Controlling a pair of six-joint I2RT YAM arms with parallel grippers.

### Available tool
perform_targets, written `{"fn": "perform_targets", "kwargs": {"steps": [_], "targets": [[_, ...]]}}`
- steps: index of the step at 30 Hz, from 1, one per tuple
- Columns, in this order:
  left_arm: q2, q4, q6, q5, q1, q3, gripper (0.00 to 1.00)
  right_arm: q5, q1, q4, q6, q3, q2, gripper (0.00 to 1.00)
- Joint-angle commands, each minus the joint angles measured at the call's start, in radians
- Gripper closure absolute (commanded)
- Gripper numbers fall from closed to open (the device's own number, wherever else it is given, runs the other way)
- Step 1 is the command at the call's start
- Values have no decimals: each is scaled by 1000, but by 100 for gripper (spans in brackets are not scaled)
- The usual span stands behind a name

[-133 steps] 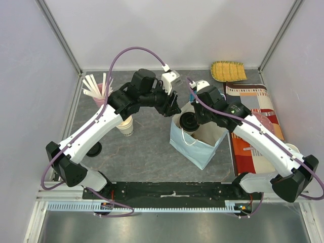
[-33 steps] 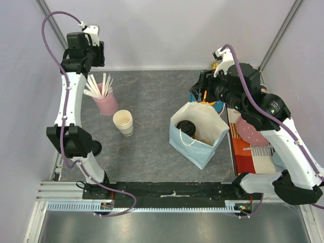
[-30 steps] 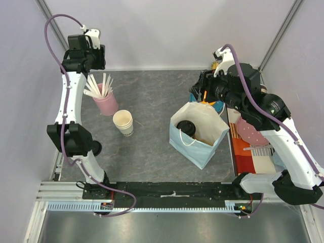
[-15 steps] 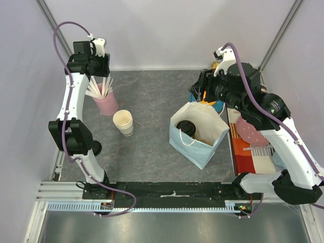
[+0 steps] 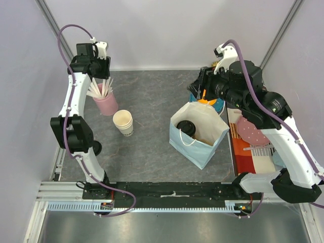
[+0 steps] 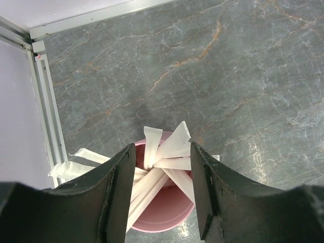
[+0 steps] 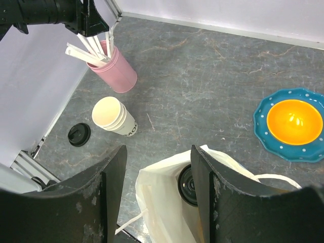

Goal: Pack the takeout coffee

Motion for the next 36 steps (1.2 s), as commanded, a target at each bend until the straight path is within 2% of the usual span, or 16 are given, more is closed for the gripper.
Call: {"fn": "perform_targets", "kwargs": {"steps": [1, 12, 20, 26, 28, 29, 32, 36], "targets": [[22, 33, 37, -36, 7, 4, 47, -26, 3, 17, 11, 42, 14, 39], [16, 44, 28, -4, 21, -30, 51, -46, 3, 14, 9, 53, 20, 39], [-17, 50, 26, 5, 26, -47, 75, -59, 4, 14, 5, 74, 41, 39], [-39, 52, 46, -1, 32, -59, 86, -64, 3, 12, 2, 74, 40, 39], [-36, 56, 55, -4, 32, -62, 85, -67, 3, 12, -4, 76, 38, 39], [-28, 56, 63, -10, 32, -59, 79, -72, 3, 12, -6, 77, 40, 39], [-2, 59, 71, -30, 32, -36, 69, -78, 3, 12, -11, 86, 46, 39], [16, 61, 81, 7, 32, -13, 61, -84, 3, 7, -12, 94, 52, 39]]}}
